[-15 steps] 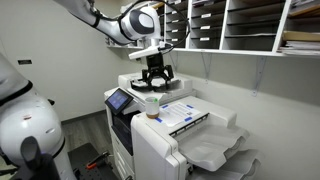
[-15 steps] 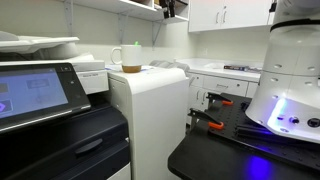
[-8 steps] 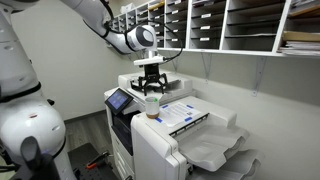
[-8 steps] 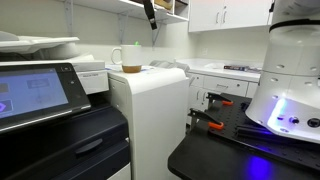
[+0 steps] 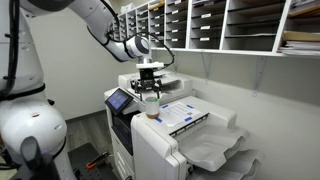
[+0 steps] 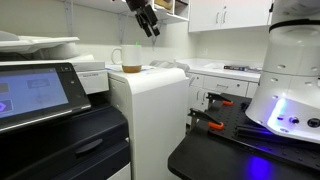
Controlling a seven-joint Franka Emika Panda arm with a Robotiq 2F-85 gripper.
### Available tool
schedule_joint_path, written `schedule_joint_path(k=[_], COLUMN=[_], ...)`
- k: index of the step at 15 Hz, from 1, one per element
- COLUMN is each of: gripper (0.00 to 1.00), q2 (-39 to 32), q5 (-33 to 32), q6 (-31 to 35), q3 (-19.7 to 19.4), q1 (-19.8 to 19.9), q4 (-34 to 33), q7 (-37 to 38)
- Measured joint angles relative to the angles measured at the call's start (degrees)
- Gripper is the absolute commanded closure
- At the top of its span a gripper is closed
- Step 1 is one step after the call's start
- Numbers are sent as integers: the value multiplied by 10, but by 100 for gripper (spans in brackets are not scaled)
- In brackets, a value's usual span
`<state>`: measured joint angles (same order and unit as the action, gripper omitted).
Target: Remove the marker from the mug cup and place it on the table
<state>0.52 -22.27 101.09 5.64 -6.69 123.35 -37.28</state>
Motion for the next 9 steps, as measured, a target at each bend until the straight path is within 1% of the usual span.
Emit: schedule_joint_path(k=[4, 5, 6, 9], gripper=[0, 1, 5, 1], q2=[-21, -26, -31, -45], q5=[-51, -67, -83, -136], q6=[-30, -34, -34, -33], q3=[21, 26, 31, 42], q1=[-12, -15, -17, -24], q4=[-23, -30, -35, -43], q7=[-71, -90, -109, -166])
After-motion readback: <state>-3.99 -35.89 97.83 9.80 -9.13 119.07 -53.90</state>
